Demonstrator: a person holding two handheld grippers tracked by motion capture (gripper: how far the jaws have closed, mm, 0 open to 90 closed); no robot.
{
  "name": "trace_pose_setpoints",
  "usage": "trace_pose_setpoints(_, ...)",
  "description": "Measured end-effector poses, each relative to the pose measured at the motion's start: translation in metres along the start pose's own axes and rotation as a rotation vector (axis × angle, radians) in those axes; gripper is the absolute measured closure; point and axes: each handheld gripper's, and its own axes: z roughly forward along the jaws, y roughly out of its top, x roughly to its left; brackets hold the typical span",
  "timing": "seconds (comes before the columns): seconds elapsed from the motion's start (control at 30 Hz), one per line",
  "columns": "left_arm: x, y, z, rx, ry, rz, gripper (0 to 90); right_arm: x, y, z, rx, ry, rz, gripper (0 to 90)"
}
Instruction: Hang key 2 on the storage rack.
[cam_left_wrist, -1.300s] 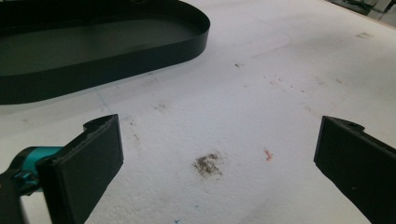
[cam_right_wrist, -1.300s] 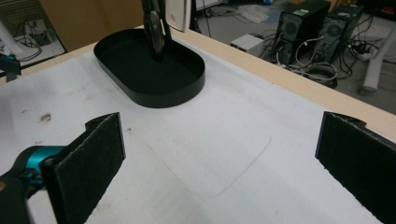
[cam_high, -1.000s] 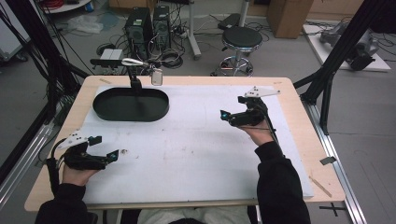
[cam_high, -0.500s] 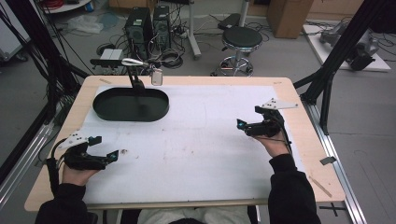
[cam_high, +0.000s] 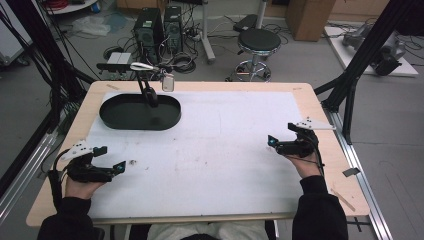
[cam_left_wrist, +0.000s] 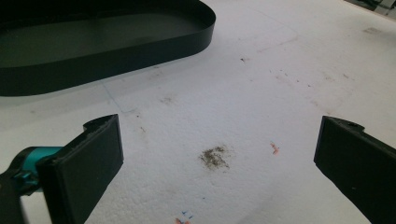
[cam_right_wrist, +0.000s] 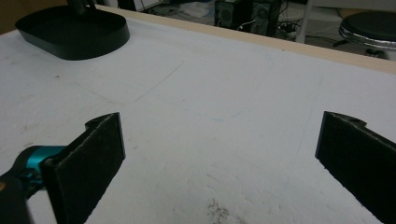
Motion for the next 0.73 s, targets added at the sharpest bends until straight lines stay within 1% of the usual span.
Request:
trace_pose_setpoints(0.13, 0.001, -0.001, 0.000, 0.000, 0.001, -0.003, 1.7, -0.002, -0.010, -0.006, -0.018, 0.004, 0.012, 0.6)
trace_pose_setpoints(0.17, 0.001, -0.001, 0.000, 0.001, 0.001, -0.002, 1.7, -0.003, -0.013, -0.007, -0.017, 0.005, 0.010, 0.7)
trace_pose_setpoints(0.2, 0.001, -0.001, 0.000, 0.000, 0.002, -0.003, 1.7, -0.003, -0.019, -0.009, -0.017, 0.008, 0.022, 0.7)
trace_pose_setpoints(0.23, 0.001, -0.001, -0.001, -0.001, 0.003, -0.005, 1.7, -0.003, -0.019, -0.009, -0.017, 0.008, 0.022, 0.7)
trace_pose_setpoints(0.33, 0.002, -0.002, -0.001, -0.002, 0.006, -0.008, 1.7, -0.004, -0.028, -0.012, -0.023, 0.010, 0.019, 0.6)
trace_pose_setpoints(0.37, 0.002, -0.002, -0.001, -0.001, 0.007, -0.008, 1.7, -0.003, -0.032, -0.014, -0.021, 0.014, 0.026, 0.6)
trace_pose_setpoints(0.4, 0.002, -0.002, -0.001, -0.001, 0.007, -0.009, 1.7, -0.003, -0.032, -0.014, -0.021, 0.014, 0.026, 0.6)
trace_pose_setpoints(0.53, 0.003, -0.003, -0.001, 0.000, 0.006, -0.010, 1.7, 0.002, -0.042, -0.017, -0.005, 0.002, 0.013, 0.6)
trace_pose_setpoints(0.6, 0.003, -0.003, 0.000, 0.003, 0.003, -0.007, 1.7, 0.002, -0.043, -0.017, 0.000, 0.003, 0.005, 0.7)
trace_pose_setpoints(0.63, 0.003, -0.003, 0.000, 0.005, 0.003, -0.008, 1.7, 0.005, -0.044, -0.017, 0.013, 0.001, -0.005, 0.6)
trace_pose_setpoints(0.73, 0.003, -0.003, 0.001, 0.005, -0.002, -0.009, 1.7, 0.006, -0.044, -0.016, 0.013, 0.002, -0.015, 0.7)
